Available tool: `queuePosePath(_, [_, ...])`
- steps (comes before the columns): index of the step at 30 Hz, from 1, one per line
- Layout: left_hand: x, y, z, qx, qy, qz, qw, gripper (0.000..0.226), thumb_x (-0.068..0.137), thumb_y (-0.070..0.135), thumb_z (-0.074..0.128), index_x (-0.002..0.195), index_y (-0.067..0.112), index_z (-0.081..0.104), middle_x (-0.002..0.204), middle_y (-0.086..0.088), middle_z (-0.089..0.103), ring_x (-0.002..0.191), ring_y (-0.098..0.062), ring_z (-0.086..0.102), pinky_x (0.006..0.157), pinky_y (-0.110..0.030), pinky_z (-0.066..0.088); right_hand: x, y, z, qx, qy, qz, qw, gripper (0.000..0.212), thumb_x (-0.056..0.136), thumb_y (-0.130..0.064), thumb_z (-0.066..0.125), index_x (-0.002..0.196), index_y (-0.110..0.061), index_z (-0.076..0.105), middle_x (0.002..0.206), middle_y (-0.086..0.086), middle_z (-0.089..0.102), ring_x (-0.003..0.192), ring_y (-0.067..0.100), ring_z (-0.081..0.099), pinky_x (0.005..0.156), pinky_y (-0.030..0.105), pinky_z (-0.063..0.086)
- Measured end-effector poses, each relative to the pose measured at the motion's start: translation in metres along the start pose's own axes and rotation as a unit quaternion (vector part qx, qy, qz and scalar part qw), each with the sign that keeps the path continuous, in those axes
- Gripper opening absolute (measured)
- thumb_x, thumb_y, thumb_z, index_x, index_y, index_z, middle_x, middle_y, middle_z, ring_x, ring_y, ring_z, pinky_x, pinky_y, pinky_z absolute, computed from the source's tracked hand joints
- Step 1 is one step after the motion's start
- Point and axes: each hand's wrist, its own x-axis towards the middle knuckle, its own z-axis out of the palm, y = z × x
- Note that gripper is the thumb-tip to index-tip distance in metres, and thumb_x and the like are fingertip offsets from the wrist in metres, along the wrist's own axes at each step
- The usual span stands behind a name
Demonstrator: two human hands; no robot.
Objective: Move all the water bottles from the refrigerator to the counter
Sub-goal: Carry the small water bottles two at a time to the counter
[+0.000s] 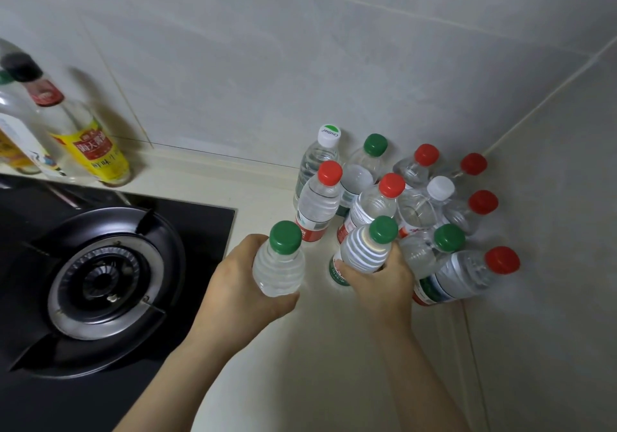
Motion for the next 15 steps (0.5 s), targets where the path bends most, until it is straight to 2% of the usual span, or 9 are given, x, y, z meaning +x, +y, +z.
queuePosePath(3, [0.0013,-0.0003,0.0014,-0.001,0.002,-0.003,1.0,0.046,0.058,0.022,0.086,0.089,0.032,0.054,0.078,0.009,0.065,0.069,-0.005,0.059,0.054,-0.019,0.048,0.0006,0.0012,-0.0002,0.002,-0.001,-0.001,1.0,0.061,0.059,-0.022,0.089,0.112,-0.025,0.06,0.095,-0.012,0.069,0.085,-0.006,0.062,0.068,0.003,0.042])
queuePosePath(9, [0.0025,-0.0009,0.0036,-0.009,0.003,-0.001,1.0,0.046,0.059,0.021,0.086,0.089,0.033,0.054,0.079,0.011,0.064,0.071,-0.004,0.06,0.054,-0.015,0.047,-0.0007,0.0009,-0.0019,-0.009,-0.01,0.003,1.0,0.064,0.06,-0.022,0.089,0.116,-0.022,0.057,0.101,-0.009,0.068,0.09,0.009,0.064,0.08,0.024,0.049])
queuePosePath(11, [0.0033,-0.0006,0.0044,-0.009,0.003,-0.003,1.0,0.046,0.059,0.021,0.086,0.09,0.032,0.054,0.079,0.011,0.065,0.071,-0.005,0.06,0.056,-0.02,0.05,0.0004,-0.0019,-0.004,-0.026,-0.02,0.009,0.999,0.064,0.062,-0.023,0.089,0.116,-0.019,0.055,0.098,-0.01,0.065,0.089,0.011,0.061,0.078,0.023,0.045])
queuePosePath(13, [0.0041,0.0001,0.0054,-0.007,0.005,-0.005,1.0,0.046,0.059,0.022,0.086,0.091,0.032,0.054,0.08,0.011,0.065,0.072,-0.005,0.06,0.059,-0.027,0.053,0.0004,-0.0033,-0.0054,-0.039,-0.028,0.02,0.999,0.058,0.063,-0.026,0.087,0.111,-0.018,0.056,0.094,-0.01,0.065,0.085,0.011,0.06,0.075,0.022,0.042])
queuePosePath(15, [0.005,0.001,0.0071,-0.007,0.006,-0.004,1.0,0.047,0.059,0.022,0.087,0.092,0.032,0.054,0.081,0.01,0.065,0.073,-0.003,0.06,0.06,-0.028,0.054,-0.001,-0.0016,-0.0064,-0.041,-0.038,0.022,0.998,0.043,0.065,-0.029,0.085,0.099,-0.018,0.061,0.087,-0.009,0.068,0.078,0.009,0.063,0.069,0.019,0.044])
